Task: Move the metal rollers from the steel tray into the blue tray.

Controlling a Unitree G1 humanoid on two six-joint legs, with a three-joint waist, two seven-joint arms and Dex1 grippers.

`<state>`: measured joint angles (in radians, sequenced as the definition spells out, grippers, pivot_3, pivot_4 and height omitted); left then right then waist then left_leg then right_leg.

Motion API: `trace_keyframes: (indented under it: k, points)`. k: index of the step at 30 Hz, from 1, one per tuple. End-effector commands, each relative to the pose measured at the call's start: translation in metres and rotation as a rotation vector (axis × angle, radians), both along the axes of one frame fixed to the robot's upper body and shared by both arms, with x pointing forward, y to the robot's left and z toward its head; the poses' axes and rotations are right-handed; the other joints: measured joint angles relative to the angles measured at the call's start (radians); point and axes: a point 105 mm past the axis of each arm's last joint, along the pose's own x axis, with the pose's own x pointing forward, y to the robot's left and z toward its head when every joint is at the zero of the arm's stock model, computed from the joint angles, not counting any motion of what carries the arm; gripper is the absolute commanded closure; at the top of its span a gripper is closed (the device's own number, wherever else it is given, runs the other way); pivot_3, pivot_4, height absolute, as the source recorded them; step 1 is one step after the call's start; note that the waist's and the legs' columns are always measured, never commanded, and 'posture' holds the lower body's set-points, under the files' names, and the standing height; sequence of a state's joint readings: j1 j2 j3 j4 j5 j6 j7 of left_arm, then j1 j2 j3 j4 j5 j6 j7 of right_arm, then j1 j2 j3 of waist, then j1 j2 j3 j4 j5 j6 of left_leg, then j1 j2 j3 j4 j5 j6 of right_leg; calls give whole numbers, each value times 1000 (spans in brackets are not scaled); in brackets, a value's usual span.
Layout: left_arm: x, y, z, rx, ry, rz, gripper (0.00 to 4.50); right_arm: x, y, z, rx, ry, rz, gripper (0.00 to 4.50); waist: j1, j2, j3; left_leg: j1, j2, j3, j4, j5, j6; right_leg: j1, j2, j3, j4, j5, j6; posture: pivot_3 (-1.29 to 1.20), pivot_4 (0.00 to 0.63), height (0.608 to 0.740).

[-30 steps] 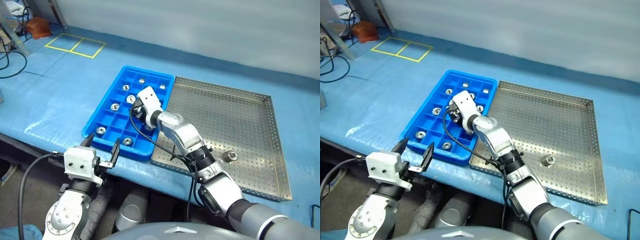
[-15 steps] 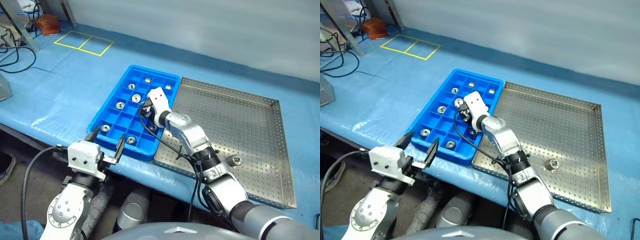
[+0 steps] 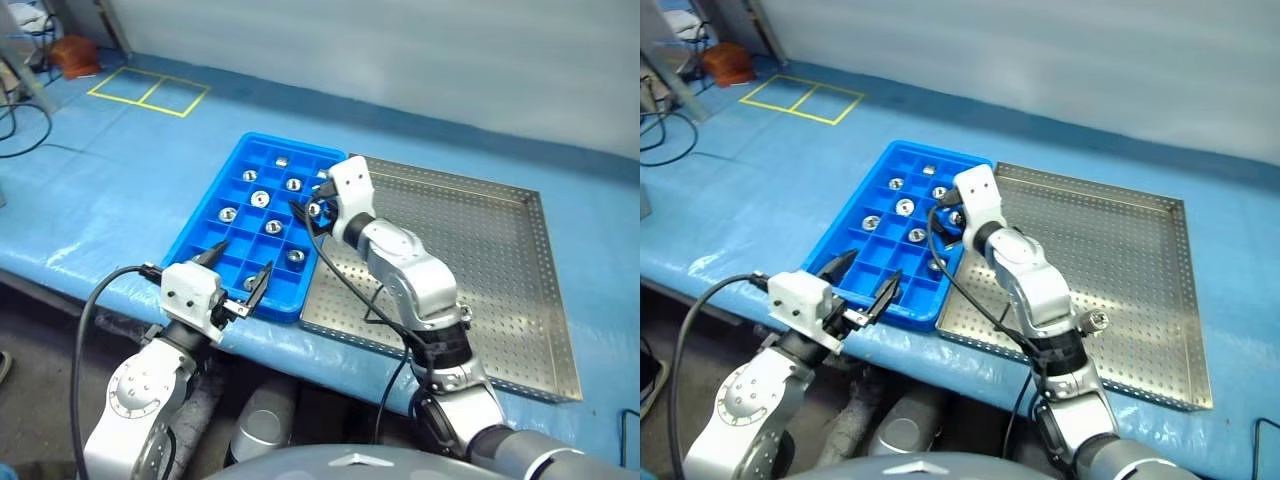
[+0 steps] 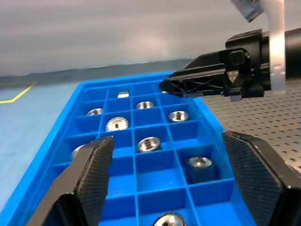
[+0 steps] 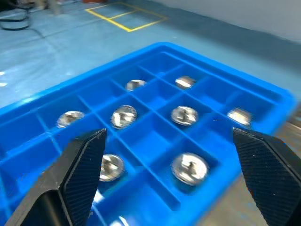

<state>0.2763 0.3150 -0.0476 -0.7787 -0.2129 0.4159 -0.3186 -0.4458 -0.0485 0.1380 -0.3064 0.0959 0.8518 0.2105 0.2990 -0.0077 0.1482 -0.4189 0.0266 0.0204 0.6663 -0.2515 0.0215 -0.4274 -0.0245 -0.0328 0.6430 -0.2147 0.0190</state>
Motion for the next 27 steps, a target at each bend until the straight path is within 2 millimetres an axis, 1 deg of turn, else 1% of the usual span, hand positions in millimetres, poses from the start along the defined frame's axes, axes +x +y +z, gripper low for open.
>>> trace_keyframes:
  k: [1,4,7,11,13,16,18,22,27]
  points:
    - [7,-12,2,16,-15,-81,471,-16,-29,13,4,-28,-114,25,-57,0,0,0,0,0,0,0,0,0,0,0,0,1,1,113,150,740]
    - [21,-18,-4,43,20,-112,471,-33,-49,8,-13,-4,-188,25,-148,1,0,1,0,-1,0,0,0,0,1,1,2,2,1,19,150,740]
    - [34,-31,-6,91,25,-196,471,-51,-64,3,-29,25,-248,25,-235,2,-1,3,1,-2,-1,0,0,2,1,2,3,2,0,-61,150,740]
    - [41,-51,-4,114,18,-329,471,-69,-74,-3,-32,54,-310,25,-323,2,-1,7,1,0,-1,0,0,2,2,8,5,2,0,-144,150,740]
    - [46,-65,-6,126,26,-399,471,-78,-80,-6,-22,68,-354,25,-346,2,-1,8,1,1,-1,0,0,2,3,12,7,2,2,-176,150,740]
    - [55,-80,-12,130,58,-444,471,-89,-83,-6,-3,70,-387,25,-370,2,-1,9,1,2,0,1,1,1,5,16,8,2,3,-222,150,740]
    - [60,-85,-15,111,74,-454,471,-94,-82,-5,13,65,-387,25,-392,2,-1,9,1,3,1,1,2,1,4,18,9,3,5,-248,150,740]
    - [67,-106,-25,135,93,-515,471,-102,-82,-6,27,60,-380,25,-426,1,-1,10,1,6,1,2,4,1,2,23,9,5,8,-280,150,740]
    - [80,-129,-37,192,121,-551,471,-110,-74,-12,7,58,-312,25,-457,1,-2,9,0,9,1,4,7,0,0,27,7,7,12,-324,150,740]
